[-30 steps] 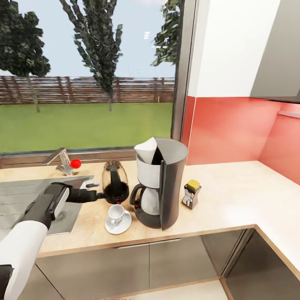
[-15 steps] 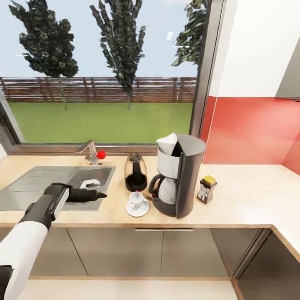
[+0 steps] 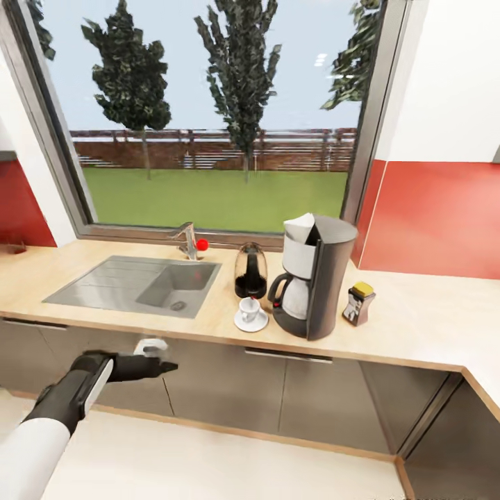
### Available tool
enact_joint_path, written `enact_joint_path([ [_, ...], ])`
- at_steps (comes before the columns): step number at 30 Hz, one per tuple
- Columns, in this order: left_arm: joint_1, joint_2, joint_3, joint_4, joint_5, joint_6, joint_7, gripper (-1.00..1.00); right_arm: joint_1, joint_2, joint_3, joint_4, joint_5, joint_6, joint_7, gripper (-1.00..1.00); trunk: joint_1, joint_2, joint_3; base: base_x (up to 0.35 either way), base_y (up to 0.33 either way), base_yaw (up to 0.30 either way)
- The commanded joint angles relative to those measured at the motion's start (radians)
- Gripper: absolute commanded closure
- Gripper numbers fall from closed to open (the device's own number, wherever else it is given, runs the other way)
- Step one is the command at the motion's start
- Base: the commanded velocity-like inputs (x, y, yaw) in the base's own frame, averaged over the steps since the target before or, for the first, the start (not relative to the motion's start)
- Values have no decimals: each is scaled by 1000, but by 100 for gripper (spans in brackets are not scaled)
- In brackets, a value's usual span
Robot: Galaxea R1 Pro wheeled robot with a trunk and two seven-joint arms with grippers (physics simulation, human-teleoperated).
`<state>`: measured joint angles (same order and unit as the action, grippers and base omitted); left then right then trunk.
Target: Set up a coffee station on the kitchen countertop: keep the coffee maker on the countertop, move the bottle of coffee from the kitchen shelf to the counter next to the coffee maker, place a paper coffee filter on top of the coffee maker, put the saucer next to the coffee maker with the coffee cup on the saucer, and place the electric kettle next to the coffee maker.
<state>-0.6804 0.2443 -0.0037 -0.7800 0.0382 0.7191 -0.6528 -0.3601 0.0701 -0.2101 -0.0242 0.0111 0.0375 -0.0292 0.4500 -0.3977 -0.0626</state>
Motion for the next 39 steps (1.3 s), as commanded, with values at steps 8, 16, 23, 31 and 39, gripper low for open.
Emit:
enact_joint_path([
  [8, 352, 43, 19, 21, -5, -259, -39, -100, 0, 2, -5, -2, 2, 4, -3, -100, 0, -2, -2, -328, -82, 277],
  [16, 474, 44, 19, 199, -46, -288, 130, -100, 0, 2, -5, -1, 3, 4, -3, -100, 0, -2, -2, -51, -10, 277],
  [23, 490, 27, 11, 448, -122, -289, 349, -100, 28, 3, -5, 1, 3, 6, -2, -100, 0, -2, -2, -2, 0, 277],
  [31, 490, -64, 10, 584, -183, -288, 653, -100, 109, 15, -5, 1, 4, 15, 4, -100, 0, -2, -2, 0, 0, 204],
  [39, 490, -86, 11, 592, -209, -288, 724, -100, 126, 21, -5, 1, 4, 20, 5, -100, 0, -2, -2, 0, 0, 17],
])
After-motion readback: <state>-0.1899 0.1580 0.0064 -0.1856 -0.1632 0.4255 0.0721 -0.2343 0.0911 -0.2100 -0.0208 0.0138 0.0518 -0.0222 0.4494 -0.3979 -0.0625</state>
